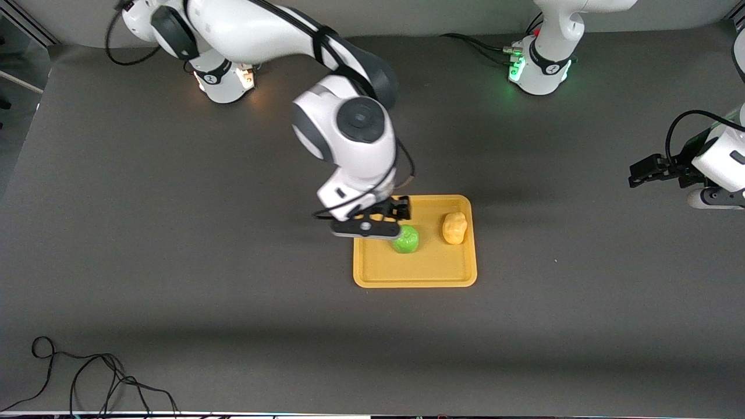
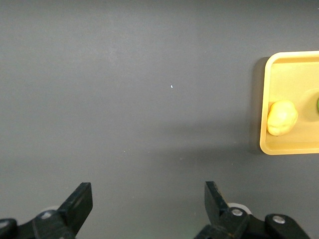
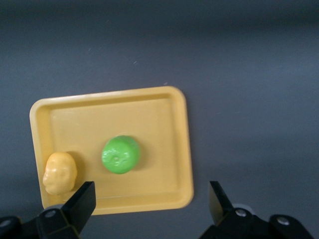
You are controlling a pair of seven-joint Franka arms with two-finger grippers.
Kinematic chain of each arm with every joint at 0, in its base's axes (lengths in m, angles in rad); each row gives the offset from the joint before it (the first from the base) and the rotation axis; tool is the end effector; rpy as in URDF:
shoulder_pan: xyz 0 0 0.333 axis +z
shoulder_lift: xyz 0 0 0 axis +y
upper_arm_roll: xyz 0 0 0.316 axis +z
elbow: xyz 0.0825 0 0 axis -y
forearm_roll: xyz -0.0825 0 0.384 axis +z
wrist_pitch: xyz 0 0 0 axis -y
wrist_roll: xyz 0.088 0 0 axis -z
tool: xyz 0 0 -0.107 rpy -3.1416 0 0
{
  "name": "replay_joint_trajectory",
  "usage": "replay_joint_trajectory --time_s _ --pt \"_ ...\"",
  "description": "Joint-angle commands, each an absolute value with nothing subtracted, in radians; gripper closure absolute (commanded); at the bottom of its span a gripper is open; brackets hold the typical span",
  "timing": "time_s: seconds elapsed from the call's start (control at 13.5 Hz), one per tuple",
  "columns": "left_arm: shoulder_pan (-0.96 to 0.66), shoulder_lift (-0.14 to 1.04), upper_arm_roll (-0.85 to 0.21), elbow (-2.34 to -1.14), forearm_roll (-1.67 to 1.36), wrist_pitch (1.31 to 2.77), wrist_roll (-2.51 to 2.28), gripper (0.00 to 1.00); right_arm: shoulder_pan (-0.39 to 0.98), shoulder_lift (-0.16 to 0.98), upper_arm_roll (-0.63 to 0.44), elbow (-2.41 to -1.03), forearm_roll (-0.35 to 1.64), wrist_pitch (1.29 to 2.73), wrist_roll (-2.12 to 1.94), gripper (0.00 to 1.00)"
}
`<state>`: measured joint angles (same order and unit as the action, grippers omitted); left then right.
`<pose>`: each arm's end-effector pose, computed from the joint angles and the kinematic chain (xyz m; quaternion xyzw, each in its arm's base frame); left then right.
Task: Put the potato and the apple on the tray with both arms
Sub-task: 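Lower the apple onto the tray and open the right gripper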
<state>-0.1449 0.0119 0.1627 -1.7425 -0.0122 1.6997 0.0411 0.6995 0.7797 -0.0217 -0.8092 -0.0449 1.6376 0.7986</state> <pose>0.5608 0.0084 0.5474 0.9996 -0.0107 -0.0271 0.0059 0.5900 0.4780 0.4729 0.9977 -0.0561 0.0383 0.0057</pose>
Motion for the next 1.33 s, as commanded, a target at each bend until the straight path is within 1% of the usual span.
replay_joint_trajectory --time_s 0.0,0.07,0.22,0.3,0.37,0.59,0.74,0.89,1.03,1.26 --pt "-0.146 0.003 0.161 -1.741 -0.008 1.689 0.055 0.0 0.626 0.623 -0.044 -0.908 -0.052 1.513 0.651 0.0" --pt "-0.149 0.003 0.161 -1.741 -0.008 1.69 0.06 0.0 0.586 0.562 -0.048 -0.975 -0.046 1.491 0.568 0.0" --pt "-0.152 0.008 0.161 -1.736 -0.009 1.689 0.064 0.0 0.47 0.422 -0.048 -1.133 -0.025 1.497 0.468 0.0" --pt "-0.15 0.009 0.161 -1.736 -0.009 1.689 0.066 0.0 0.447 0.361 -0.052 -1.199 -0.014 1.497 0.404 0.0" --pt "-0.149 0.011 0.161 -1.736 -0.009 1.692 0.066 0.0 0.414 0.303 -0.069 -1.266 -0.012 1.505 0.355 0.0" --pt "-0.143 0.011 0.161 -1.736 -0.018 1.69 0.069 0.0 0.261 0.132 -0.068 -1.467 0.009 1.56 0.163 0.0" --pt "-0.143 0.012 0.163 -1.738 -0.02 1.69 0.069 0.0 0.163 0.075 -0.064 -1.534 0.032 1.575 0.041 0.0" --pt "-0.141 0.012 0.163 -1.738 -0.02 1.689 0.069 0.0 0.086 0.032 -0.064 -1.606 0.032 1.62 -0.056 0.0" --pt "-0.143 0.012 0.163 -1.736 -0.02 1.689 0.069 0.0 0.051 0.018 -0.064 -1.628 0.031 1.628 -0.069 0.0" --pt "-0.143 0.012 0.161 -1.736 -0.02 1.689 0.069 0.0 0.049 0.021 -0.075 -1.614 0.015 1.623 -0.058 0.0"
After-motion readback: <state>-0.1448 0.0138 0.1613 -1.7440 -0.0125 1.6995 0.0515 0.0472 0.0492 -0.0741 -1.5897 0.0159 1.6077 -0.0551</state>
